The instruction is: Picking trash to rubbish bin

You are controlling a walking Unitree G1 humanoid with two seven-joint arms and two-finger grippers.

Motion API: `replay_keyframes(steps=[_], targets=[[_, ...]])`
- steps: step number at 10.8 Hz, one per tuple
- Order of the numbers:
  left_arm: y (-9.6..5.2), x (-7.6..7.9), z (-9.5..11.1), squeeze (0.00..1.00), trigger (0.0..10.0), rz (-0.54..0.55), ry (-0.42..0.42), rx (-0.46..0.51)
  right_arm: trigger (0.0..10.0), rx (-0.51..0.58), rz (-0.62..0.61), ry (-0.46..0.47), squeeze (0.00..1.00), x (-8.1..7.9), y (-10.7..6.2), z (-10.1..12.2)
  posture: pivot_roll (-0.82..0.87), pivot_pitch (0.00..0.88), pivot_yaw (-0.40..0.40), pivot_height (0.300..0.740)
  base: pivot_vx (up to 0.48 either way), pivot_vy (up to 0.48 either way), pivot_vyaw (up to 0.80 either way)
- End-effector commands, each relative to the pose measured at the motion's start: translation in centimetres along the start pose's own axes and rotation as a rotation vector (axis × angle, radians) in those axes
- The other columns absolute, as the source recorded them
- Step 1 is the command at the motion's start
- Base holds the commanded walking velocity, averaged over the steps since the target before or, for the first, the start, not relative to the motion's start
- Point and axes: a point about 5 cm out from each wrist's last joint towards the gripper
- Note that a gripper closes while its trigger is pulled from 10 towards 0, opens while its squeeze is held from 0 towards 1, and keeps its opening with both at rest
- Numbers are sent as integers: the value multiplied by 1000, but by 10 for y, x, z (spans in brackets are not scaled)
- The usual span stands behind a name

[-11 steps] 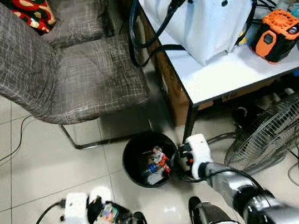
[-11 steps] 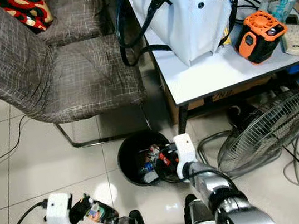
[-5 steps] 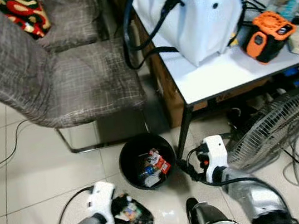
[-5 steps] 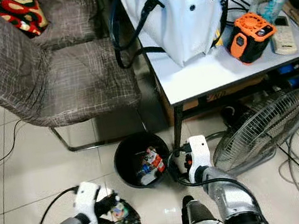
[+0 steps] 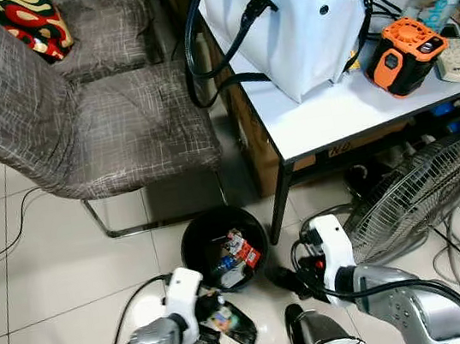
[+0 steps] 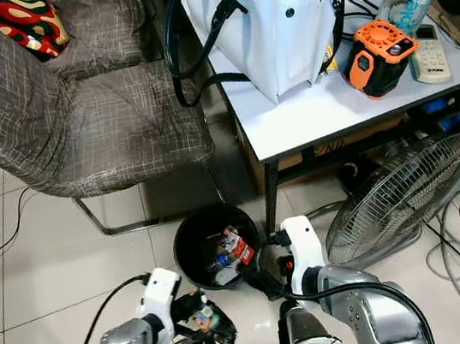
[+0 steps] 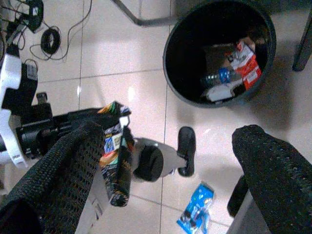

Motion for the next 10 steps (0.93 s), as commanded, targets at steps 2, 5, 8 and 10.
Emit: replay_keyframes(steps=[2, 5, 8, 10], targets=[[3, 3, -9, 0, 10000, 0, 4, -39, 10000, -89, 43, 38, 1000, -10, -9, -14, -209, 283, 31, 740, 0, 0, 0], [8, 4, -8, 0, 10000, 34, -10, -36, 10000, -148, 37, 28, 1000, -9, -20, -21, -236, 295, 14, 740, 0, 0, 0], [15, 5, 6, 0, 10000, 95, -54, 33, 10000, -167, 46, 19, 1000, -12, -25, -20, -249, 304, 9, 740, 0, 0, 0], [16, 1, 18, 0, 10000, 146, -110, 92, 10000, -165, 64, 20, 1000, -16, -26, -19, -252, 305, 8, 740, 0, 0, 0]])
Point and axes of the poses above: a point about 5 cm out from each wrist's last joint towards the gripper, its own y axis pointing out of the wrist towards the gripper, its own z axis along the axis of the wrist's last joint, x = y × z, and after that the axes turned 1 degree about -y, right-handed
